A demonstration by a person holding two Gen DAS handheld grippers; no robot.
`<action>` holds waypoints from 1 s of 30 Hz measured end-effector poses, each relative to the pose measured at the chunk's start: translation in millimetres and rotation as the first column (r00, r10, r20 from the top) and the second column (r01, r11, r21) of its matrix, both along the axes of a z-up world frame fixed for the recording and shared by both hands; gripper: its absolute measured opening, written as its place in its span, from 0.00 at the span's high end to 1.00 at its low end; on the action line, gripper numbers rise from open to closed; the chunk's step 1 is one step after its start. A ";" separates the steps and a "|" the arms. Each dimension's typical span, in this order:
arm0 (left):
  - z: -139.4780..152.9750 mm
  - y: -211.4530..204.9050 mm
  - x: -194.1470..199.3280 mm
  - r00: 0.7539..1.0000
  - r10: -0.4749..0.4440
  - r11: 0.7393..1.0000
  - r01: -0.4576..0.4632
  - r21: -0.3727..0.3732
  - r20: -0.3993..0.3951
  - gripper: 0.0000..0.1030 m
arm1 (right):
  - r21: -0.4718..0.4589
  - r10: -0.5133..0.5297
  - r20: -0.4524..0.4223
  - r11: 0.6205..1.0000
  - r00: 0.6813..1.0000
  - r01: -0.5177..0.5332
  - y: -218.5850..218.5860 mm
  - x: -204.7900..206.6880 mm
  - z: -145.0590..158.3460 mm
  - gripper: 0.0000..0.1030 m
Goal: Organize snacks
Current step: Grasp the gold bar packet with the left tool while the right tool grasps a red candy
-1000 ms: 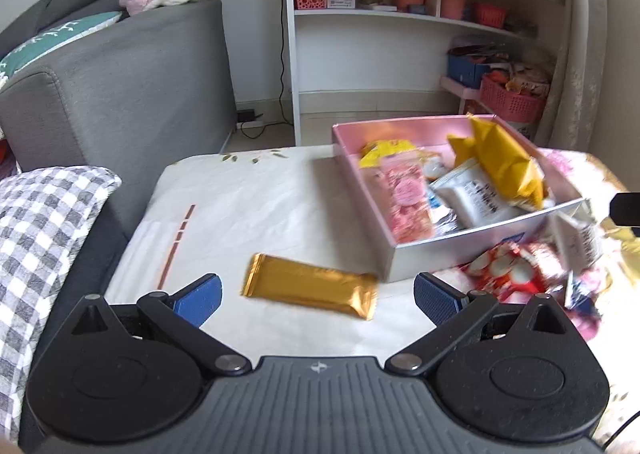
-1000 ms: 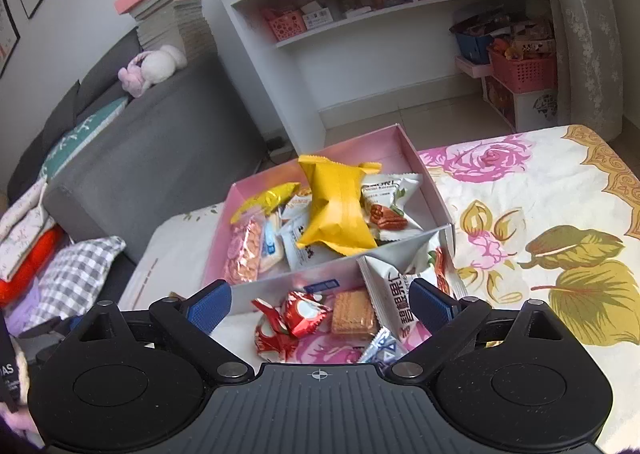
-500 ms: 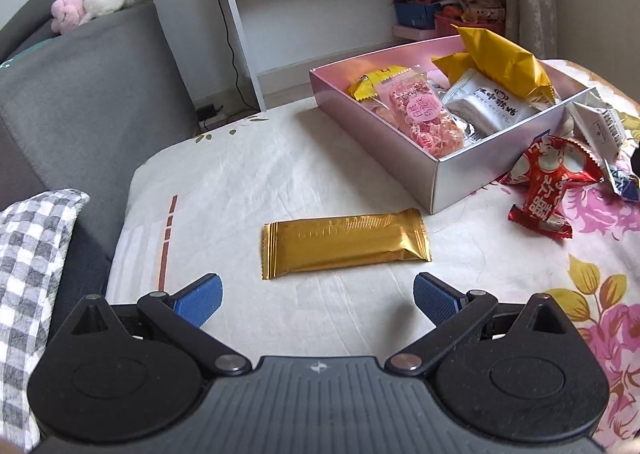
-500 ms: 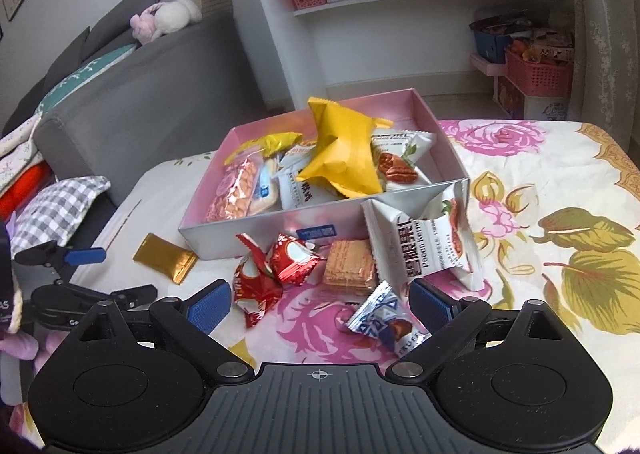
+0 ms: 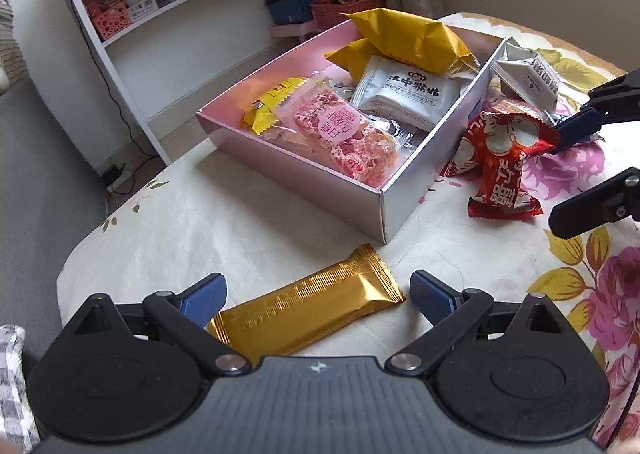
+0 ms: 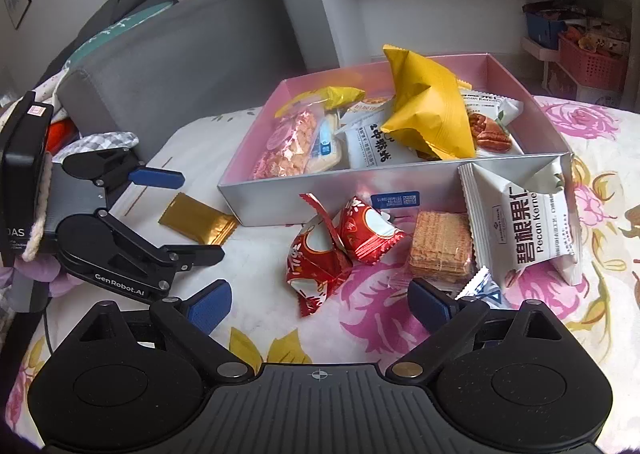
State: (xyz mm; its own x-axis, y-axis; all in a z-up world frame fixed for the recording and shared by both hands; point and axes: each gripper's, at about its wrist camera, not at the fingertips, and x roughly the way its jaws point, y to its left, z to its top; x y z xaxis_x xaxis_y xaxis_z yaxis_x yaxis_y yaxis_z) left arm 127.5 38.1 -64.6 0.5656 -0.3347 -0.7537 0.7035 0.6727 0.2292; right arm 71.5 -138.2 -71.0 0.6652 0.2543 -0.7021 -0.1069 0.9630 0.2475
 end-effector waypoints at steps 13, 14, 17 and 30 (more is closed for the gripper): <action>6.6 12.6 -14.1 0.989 -0.033 0.999 0.029 -0.026 -0.141 0.24 | 0.048 -0.035 -0.001 0.998 0.999 0.036 5.3 17.5 -6.3 0.39; 7.1 11.9 -18.7 0.989 -0.041 0.999 0.038 -0.023 -0.141 0.25 | 0.054 -0.043 -0.005 0.998 0.999 0.043 4.0 18.1 -6.2 0.41; 9.5 8.7 -32.1 0.989 -0.054 0.998 0.051 -0.026 -0.140 0.30 | 0.062 -0.065 -0.016 0.996 0.998 0.066 -0.7 18.4 -6.0 0.53; 20.1 5.7 -49.5 0.958 0.216 0.970 -0.233 -0.074 -0.189 0.27 | 0.113 -0.049 -0.088 0.992 0.995 0.059 -14.6 3.4 -1.8 0.67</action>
